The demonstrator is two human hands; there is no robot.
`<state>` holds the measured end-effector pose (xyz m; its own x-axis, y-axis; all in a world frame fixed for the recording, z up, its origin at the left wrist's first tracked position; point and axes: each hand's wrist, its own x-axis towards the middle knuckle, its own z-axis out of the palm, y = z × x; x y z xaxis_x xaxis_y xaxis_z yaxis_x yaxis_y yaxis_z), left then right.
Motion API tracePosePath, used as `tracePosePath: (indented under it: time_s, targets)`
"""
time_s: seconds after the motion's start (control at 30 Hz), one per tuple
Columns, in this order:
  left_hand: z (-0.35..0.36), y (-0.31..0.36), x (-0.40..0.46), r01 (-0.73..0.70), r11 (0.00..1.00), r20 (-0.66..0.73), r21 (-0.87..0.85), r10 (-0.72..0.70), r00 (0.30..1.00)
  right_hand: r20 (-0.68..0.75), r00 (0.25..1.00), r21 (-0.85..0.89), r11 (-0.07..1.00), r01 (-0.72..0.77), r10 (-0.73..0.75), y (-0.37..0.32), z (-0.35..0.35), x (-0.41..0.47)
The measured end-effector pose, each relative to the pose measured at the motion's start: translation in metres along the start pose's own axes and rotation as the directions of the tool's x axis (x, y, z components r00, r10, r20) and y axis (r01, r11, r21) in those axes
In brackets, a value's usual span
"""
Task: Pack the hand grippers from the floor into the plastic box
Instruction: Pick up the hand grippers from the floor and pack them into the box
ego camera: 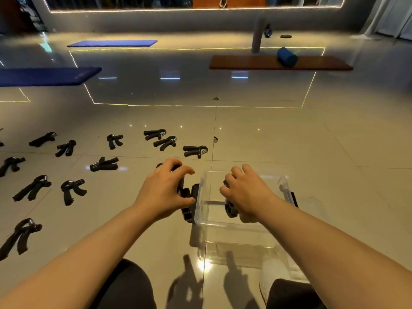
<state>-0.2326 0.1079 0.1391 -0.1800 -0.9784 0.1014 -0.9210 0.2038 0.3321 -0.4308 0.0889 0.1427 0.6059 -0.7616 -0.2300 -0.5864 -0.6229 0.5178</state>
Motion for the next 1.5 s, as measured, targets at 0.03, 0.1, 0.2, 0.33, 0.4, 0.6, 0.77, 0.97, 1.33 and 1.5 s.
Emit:
tracePosePath:
  time_s: [0.03, 0.1, 0.2, 0.33, 0.4, 0.6, 0.77, 0.97, 1.33, 1.5]
  targets:
    - [0.008, 0.003, 0.009, -0.001, 1.000, 0.015, 0.001, 0.001, 1.000, 0.012, 1.000, 0.001, 1.000, -0.001, 0.001, 0.005, 0.007, 0.000]
    - [0.023, 0.010, 0.025, -0.012, 1.000, 0.039, 0.007, 0.011, 0.999, 0.021, 1.000, 0.020, 1.000, -0.013, 0.013, 0.018, 0.020, 0.002]
    - [0.043, 0.022, 0.043, -0.051, 0.998, 0.062, 0.026, 0.050, 0.997, 0.010, 0.999, 0.041, 0.998, -0.045, 0.044, 0.041, 0.033, 0.003]
    - [0.061, 0.037, 0.056, -0.148, 0.980, 0.156, 0.133, 0.127, 0.980, 0.060, 0.993, 0.053, 0.993, -0.109, 0.106, 0.063, 0.045, 0.003]
    - [0.066, 0.042, 0.061, -0.193, 0.967, 0.204, 0.168, 0.157, 0.966, 0.132, 0.985, 0.042, 0.992, -0.116, 0.110, 0.069, 0.048, 0.005]
    - [0.076, 0.047, 0.073, -0.213, 0.962, 0.261, 0.173, 0.164, 0.951, 0.253, 0.966, 0.024, 0.998, -0.065, 0.057, 0.076, 0.072, -0.002]
    - [0.101, 0.067, 0.109, -0.346, 0.909, 0.393, 0.234, 0.237, 0.888, 0.219, 0.976, -0.006, 1.000, 0.006, -0.005, 0.087, 0.092, -0.008]
    - [0.138, 0.056, 0.153, -0.524, 0.788, 0.493, 0.322, 0.333, 0.804, 0.215, 0.971, -0.075, 0.990, 0.123, -0.105, 0.094, 0.134, 0.020]
    - [0.233, -0.034, 0.153, -0.296, 0.913, 0.278, 0.280, 0.217, 0.936, 0.291, 0.919, -0.118, 0.943, 0.311, -0.267, 0.060, 0.252, 0.107]
    - [0.240, -0.048, 0.155, -0.154, 0.973, 0.236, 0.171, 0.111, 0.965, 0.277, 0.919, -0.124, 0.939, 0.322, -0.279, 0.039, 0.278, 0.111]
